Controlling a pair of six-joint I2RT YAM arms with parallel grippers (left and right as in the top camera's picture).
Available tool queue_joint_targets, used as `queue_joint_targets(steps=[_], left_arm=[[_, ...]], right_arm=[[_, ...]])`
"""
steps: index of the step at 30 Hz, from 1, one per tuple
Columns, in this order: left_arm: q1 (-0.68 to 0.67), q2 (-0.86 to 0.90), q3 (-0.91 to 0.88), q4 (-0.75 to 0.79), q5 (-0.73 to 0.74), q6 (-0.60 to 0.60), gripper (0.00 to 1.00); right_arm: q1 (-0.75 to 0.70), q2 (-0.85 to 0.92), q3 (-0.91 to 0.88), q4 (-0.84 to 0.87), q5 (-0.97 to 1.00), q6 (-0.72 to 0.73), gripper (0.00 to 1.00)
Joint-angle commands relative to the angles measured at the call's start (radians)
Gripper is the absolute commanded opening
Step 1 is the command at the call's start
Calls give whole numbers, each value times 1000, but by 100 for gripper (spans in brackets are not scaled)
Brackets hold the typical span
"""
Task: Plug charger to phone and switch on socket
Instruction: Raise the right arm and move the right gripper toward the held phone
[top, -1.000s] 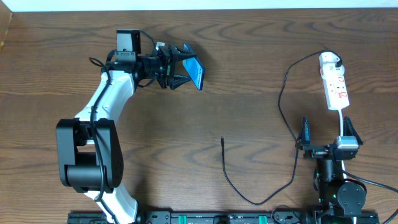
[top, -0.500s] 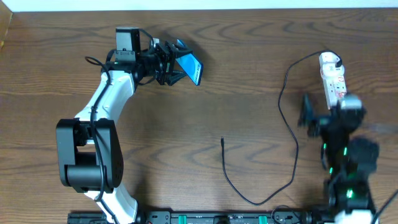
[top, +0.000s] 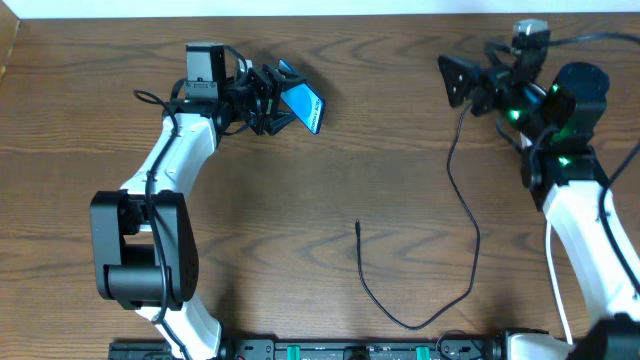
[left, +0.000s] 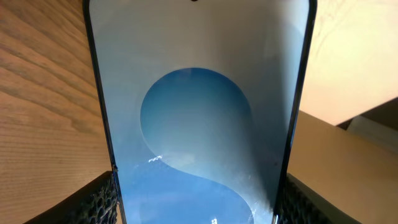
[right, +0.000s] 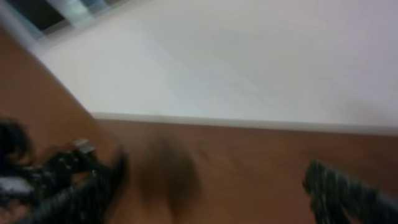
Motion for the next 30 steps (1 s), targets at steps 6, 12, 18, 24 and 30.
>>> queue_joint_targets(steps=[6,12,18,24,30], left_arm=[[-1,-36,8,24,-72,-79,7],[-23,-36,8,31,-81,-79,7],[-54,-36,8,39,-93,-77,7],[-58,-36,8,41,-93,-73,7],[-59,-36,8,41,-93,-73,7]], right_arm=[[82,119,21,296,-82,312,93],[196,206,21,287,-49,312,97],[284,300,21,286,-9,338,98],[328,364,21,245,-21,338,99],[360,377,21,225,-20,317,99]])
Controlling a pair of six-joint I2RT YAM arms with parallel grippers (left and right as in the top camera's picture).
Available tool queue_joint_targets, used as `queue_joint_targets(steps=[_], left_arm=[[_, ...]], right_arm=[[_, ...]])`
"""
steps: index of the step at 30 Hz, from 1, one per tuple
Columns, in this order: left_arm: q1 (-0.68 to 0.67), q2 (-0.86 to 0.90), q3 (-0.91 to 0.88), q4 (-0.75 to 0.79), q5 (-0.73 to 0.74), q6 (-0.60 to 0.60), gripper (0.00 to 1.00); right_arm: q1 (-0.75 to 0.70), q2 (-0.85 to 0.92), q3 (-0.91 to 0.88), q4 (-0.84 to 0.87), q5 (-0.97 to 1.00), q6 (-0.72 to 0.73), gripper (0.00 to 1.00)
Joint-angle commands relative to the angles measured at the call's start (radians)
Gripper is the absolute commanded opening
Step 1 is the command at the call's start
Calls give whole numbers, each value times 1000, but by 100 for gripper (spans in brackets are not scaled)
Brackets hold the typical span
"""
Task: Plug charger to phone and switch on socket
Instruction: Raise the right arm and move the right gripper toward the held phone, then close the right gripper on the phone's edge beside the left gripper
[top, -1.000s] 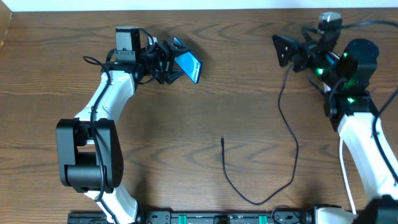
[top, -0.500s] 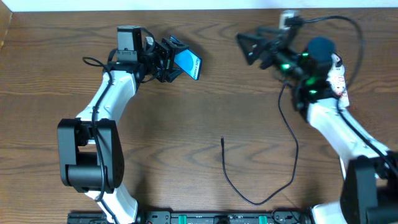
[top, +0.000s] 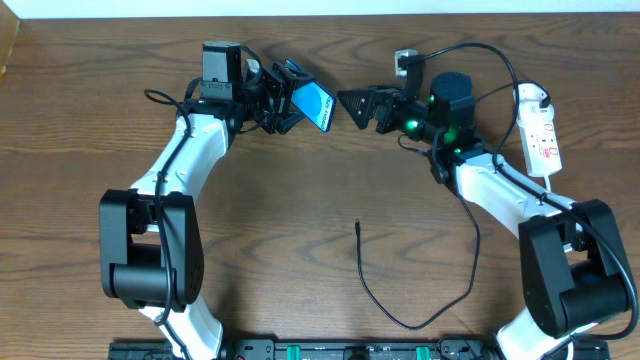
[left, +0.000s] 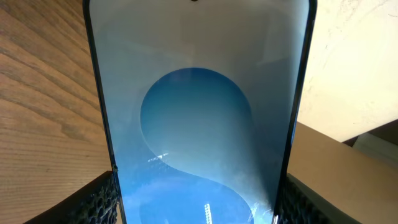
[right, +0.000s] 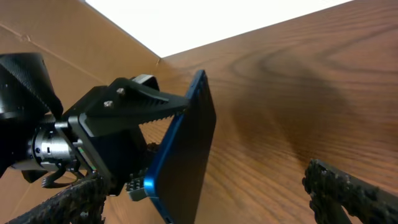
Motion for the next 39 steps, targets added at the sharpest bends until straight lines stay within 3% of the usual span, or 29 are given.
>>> queue_joint_targets(steps=[1,16,20,25,39], left_arm=[[0,-35,8,10,3,7,8],[-56,-35,8,10,-31,7,7],[-56,-35,8,9,-27,7,7],[-57,-36,8,10,-13,7,8],[-64,-35,8,9,-1,7,8]], right_arm=[[32,9,13,0,4,-16,99],[113,10,13,-79,92,-121,99],[121,10,13,-96,130,-121,94],[122,10,13,-117,145,-129,80],[136,10,13,-127,164,-163,78]])
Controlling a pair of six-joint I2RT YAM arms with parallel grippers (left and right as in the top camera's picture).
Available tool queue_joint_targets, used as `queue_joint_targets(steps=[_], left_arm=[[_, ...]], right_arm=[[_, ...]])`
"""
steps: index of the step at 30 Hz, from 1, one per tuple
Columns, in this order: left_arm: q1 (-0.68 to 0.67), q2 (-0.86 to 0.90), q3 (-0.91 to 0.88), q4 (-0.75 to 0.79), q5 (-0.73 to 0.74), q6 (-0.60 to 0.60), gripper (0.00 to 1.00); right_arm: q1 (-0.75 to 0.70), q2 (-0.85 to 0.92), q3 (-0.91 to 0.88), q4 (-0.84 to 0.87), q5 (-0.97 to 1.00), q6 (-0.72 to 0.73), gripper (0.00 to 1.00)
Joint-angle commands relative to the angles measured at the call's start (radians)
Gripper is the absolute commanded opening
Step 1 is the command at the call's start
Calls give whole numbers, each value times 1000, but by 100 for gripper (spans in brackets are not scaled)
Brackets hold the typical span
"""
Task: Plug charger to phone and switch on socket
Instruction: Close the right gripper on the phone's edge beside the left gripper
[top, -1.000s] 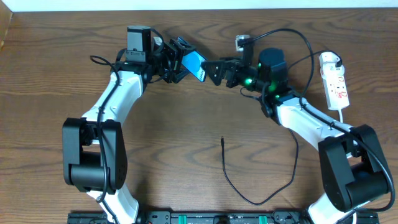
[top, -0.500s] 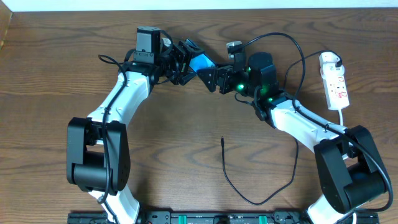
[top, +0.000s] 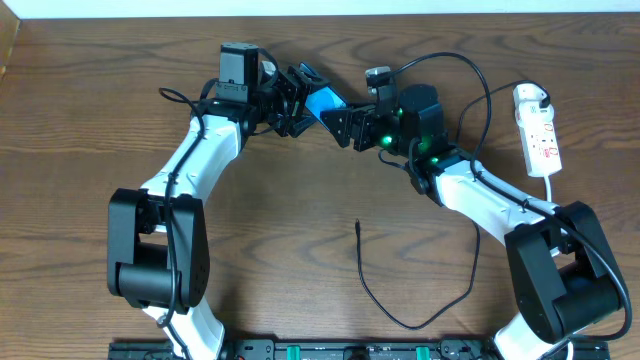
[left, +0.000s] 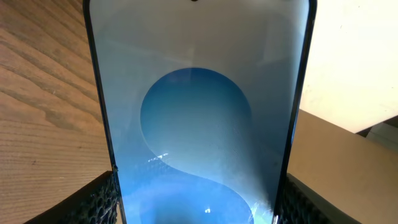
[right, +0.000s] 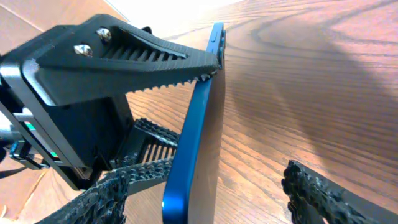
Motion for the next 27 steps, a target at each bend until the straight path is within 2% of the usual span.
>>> queue_joint_targets(steps=[1,19,27], left_arm=[[-8,-35,8,9,24,6,7],[-32,-36,8,10,40,6,8],[-32,-35,8,10,48,6,8]], right_arm=[[27,10,13,-4,23,-30,78],[43,10,13,-4,53,-55,70],[43,10,13,-5,79,-55,42]])
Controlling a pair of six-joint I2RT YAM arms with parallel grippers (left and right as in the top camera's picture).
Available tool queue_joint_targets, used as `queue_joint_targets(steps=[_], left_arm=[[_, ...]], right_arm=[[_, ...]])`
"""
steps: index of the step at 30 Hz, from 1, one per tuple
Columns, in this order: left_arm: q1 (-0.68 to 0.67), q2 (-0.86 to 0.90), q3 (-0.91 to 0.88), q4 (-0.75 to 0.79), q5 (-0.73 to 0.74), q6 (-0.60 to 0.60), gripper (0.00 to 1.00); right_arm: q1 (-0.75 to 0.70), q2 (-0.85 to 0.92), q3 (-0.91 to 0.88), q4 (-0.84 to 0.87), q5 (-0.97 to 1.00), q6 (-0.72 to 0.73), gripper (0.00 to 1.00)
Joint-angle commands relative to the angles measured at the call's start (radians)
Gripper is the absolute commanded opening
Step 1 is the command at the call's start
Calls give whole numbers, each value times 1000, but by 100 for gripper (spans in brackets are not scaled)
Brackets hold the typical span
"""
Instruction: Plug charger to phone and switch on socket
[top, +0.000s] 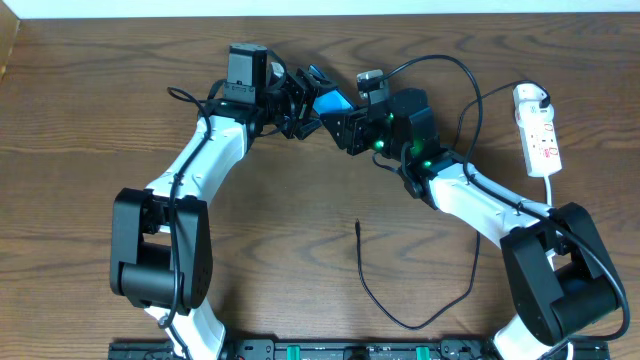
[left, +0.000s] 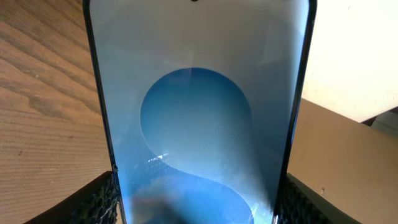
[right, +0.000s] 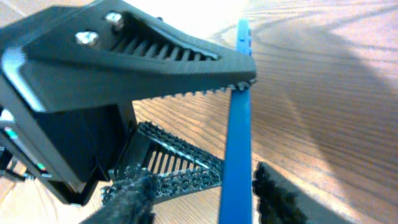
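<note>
The blue phone (top: 329, 100) is held off the table at the back centre, my left gripper (top: 316, 97) shut on its two long sides. Its lit screen (left: 198, 118) fills the left wrist view between the left gripper (left: 199, 208) pads. My right gripper (top: 342, 116) has met it from the right. In the right wrist view the phone's thin blue edge (right: 237, 124) stands between the right gripper (right: 205, 196) fingers, which are open with a narrow gap. The black charger cable (top: 470, 285) lies looped on the table, its free plug end (top: 358, 225) at the middle. The white socket strip (top: 536, 128) lies at the far right.
The brown wooden table (top: 100, 180) runs to a light wall along its far edge. A black wire arcs from the right wrist over toward the socket strip. The two arms nearly touch at the back centre.
The right gripper's fingers have narrowed around the phone's edge and sit further onto it. Both grippers have shifted slightly toward each other. The cable on the table has not moved.
At first my left gripper held the phone up at the back left and my right gripper was far off at the back right. A second later the right gripper faced the phone, open, across a gap. Then its fingers reached the phone's end, and now they straddle it.
</note>
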Motion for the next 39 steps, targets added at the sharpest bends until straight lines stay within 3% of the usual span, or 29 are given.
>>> queue_joint_targets(steps=[1,3,8,12,16,21,23,27,31,37,39], left_arm=[[-2,-36,8,9,35,6,7],[-2,-35,8,9,35,6,8],[-2,-36,8,9,35,6,7],[-2,-35,8,9,34,6,8],[-2,-35,8,9,33,6,15],[-1,-36,8,9,33,6,78],[3,-36,8,9,34,6,88],[17,-39,8,13,52,7,89],[42,-43,8,100,165,17,89],[78,-73,8,175,191,17,89],[84,-80,8,196,191,18,89]], right_arm=[[7,10,13,-2,18,-11,40],[6,10,13,-2,18,-12,38],[6,10,13,-2,18,-11,21],[6,10,13,2,18,-11,1],[6,10,13,5,18,-11,1],[2,10,13,28,18,-11,1],[-8,10,13,48,18,-11,1],[-42,10,13,89,18,3,1],[-106,10,13,108,18,90,1],[-220,10,13,106,4,399,1],[-249,10,13,109,-35,575,1]])
